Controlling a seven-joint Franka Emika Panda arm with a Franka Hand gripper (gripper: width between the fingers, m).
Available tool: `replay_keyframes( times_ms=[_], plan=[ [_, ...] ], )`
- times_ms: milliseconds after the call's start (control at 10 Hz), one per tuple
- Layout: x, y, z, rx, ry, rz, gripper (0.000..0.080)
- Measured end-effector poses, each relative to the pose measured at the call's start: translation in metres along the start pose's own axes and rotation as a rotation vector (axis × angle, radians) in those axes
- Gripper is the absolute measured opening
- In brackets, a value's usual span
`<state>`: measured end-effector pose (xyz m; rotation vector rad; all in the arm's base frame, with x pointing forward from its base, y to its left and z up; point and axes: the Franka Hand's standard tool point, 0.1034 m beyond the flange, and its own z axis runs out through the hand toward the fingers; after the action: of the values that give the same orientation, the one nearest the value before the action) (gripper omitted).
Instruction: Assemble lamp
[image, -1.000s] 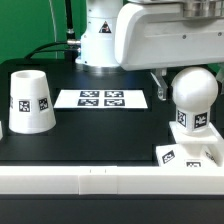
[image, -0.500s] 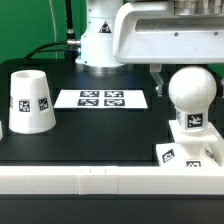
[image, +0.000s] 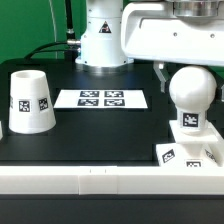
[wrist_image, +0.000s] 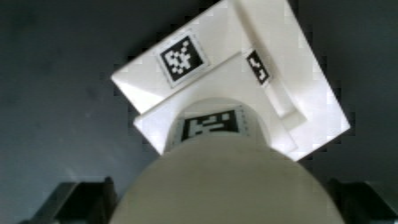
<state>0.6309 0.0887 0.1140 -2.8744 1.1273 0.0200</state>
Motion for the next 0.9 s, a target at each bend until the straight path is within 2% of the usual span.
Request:
replay_keyframes(
  times_ms=[200,500,700,900],
  plan=[
    [-0.0043,-0.0011,0.0015,0.011,-0.029,0.245,0.0578],
    [-0.0084,-0.0031,0.0039,0.023,-0.067,0.477,0.0578],
    [-0.0068,-0.0044,0.0038,0.045,-0.107,0.696,0.0578],
    [-0.0071,-0.0059,0.0033,0.054,-0.135,0.832,0.0578]
  ],
)
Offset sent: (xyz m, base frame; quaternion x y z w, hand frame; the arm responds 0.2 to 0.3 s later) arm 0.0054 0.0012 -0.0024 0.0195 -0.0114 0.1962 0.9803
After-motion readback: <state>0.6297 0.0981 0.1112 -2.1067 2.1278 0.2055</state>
